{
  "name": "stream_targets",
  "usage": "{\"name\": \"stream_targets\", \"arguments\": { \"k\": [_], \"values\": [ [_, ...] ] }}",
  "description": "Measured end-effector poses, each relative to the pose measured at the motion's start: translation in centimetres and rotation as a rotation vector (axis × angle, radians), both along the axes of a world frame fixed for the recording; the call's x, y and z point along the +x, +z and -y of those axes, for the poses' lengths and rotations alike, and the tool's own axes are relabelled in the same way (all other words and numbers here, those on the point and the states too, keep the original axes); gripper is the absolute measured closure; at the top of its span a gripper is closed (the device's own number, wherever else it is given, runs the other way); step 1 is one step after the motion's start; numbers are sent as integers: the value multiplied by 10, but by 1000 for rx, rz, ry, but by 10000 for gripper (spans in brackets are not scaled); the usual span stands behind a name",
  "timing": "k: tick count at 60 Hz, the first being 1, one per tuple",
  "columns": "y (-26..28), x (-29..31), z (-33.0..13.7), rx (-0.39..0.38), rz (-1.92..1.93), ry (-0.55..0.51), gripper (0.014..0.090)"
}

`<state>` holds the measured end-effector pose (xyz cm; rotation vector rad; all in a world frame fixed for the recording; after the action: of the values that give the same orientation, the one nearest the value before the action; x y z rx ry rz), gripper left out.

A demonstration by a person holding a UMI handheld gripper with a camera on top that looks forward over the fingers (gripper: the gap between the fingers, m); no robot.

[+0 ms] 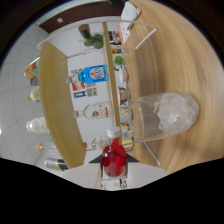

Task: Make me a cup of Vodka Sunrise.

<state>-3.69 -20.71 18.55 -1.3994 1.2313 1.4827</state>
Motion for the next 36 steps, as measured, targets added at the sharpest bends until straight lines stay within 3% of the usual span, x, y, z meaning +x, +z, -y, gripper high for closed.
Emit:
{"name": "stream_targets", "arguments": {
  "k": [21,36],
  "values": [
    [12,6,1,17,-311,-43,710],
    [34,2,4,71,155,-25,708]
  ]
}}
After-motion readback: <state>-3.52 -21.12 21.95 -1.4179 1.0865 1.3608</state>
